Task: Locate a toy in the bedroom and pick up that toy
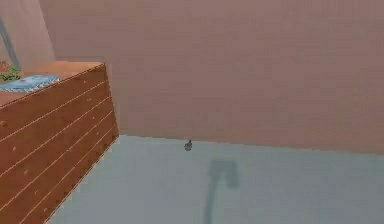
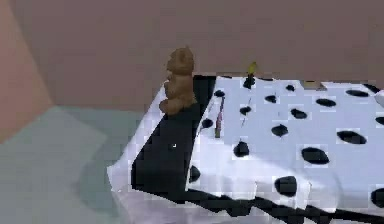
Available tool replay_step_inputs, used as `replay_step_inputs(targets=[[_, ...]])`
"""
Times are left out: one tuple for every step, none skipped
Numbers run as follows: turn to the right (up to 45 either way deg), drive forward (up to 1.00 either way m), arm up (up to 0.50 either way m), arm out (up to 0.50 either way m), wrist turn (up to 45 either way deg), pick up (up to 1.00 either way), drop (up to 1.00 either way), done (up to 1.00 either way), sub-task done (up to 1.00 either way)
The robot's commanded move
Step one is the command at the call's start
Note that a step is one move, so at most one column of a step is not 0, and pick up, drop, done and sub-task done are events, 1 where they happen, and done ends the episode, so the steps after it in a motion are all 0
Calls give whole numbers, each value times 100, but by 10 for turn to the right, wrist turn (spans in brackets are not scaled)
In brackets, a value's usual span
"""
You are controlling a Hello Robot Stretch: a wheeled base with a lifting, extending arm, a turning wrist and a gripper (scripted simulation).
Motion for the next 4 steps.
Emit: replay_step_inputs(targets=[[450,0,0,0,0,0,0,0,0],[0,100,0,0,0,0,0,0,0],[270,0,0,0,0,0,0,0,0],[0,25,0,0,0,0,0,0,0]])
